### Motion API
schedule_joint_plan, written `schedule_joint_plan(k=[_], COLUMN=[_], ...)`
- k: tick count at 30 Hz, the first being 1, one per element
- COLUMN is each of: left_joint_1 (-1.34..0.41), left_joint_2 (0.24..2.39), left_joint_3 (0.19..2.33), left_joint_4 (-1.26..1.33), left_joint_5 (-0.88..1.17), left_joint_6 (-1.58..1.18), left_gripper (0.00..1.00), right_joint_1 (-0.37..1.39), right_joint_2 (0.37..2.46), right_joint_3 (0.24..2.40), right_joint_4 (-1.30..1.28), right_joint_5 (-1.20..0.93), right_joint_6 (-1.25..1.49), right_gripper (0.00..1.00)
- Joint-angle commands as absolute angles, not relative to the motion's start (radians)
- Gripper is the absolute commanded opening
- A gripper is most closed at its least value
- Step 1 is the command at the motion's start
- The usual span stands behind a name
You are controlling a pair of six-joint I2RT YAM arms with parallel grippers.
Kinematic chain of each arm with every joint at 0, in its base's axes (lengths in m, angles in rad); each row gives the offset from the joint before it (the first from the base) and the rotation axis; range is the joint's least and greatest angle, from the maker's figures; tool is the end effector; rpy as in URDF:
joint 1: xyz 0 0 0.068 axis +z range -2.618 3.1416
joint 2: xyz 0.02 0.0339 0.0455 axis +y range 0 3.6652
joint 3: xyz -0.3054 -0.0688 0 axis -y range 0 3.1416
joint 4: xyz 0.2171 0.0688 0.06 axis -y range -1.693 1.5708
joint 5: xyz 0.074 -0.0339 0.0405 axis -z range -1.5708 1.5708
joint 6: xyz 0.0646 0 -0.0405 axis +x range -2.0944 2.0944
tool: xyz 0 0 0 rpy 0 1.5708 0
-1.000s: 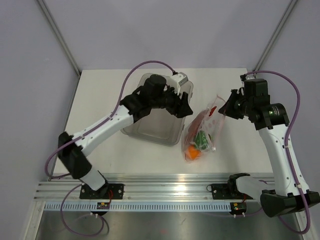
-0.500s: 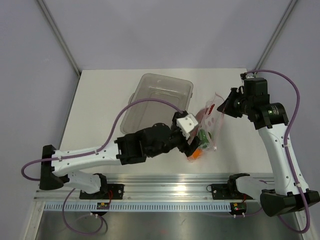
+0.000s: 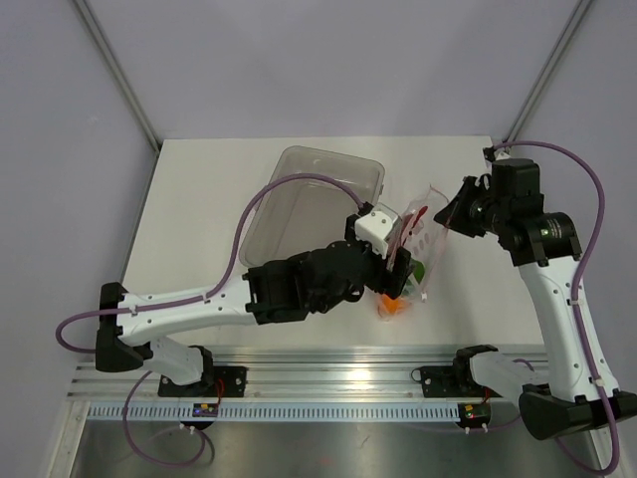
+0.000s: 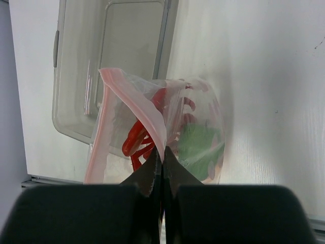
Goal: Place the food in the zip-top bag and seal the zipper
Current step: Adjust the zipper food storage bag at the center of the board.
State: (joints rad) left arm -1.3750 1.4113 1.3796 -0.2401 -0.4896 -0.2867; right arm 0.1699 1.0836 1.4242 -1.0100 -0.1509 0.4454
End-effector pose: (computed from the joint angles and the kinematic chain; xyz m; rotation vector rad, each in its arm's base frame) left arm 0.0914 -0.3046 0.4329 0.6532 1.7531 -0.7213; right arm 0.1656 0.0383 0.4269 0.2302 2.2675 0.4979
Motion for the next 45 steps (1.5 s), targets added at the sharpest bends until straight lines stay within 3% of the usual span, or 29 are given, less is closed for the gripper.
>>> schedule_joint_plan(k=[1, 5, 8, 14, 24, 33, 45], left_joint_1=[-1.376, -1.376, -1.376, -1.376, -1.382, -1.417, -1.416], left_joint_2=[1.416, 1.538, 1.598, 1.643, 1.560, 1.405, 1.515], left_joint_3=[1.480, 1.696, 1.744, 1.772, 1.665, 1.496, 1.583], left_joint_4=[-0.259, -0.461, -0.537, -0.618, -0.594, -0.427, -0.468], left_joint_5=[-0.548, -0.535, -0.496, -0.451, -0.485, -0.685, -0.606], left_joint_6=[-0.434, -0.492, -0.517, -0.548, -0.566, -0.569, -0.592], left_gripper=[0.76, 0.74, 0.70, 0.60, 0.51, 0.62, 0.65], right_joint_1=[0.175, 0.176, 0.175, 0.175, 0.175, 0.175, 0.175], right_joint_2=[1.054, 1.046, 1.039, 1.029, 1.032, 1.025, 1.017], right_joint_3=[1.428, 1.428, 1.427, 1.417, 1.411, 1.408, 1.408], right_joint_4=[-0.982, -0.985, -0.986, -0.991, -0.982, -0.982, -0.986], right_joint_5=[-0.163, -0.166, -0.166, -0.156, -0.152, -0.153, -0.161], right_joint_6=[0.439, 0.445, 0.448, 0.453, 0.453, 0.448, 0.446], right_gripper=[0.00, 0.00, 0.00, 0.00, 0.01, 0.01, 0.01])
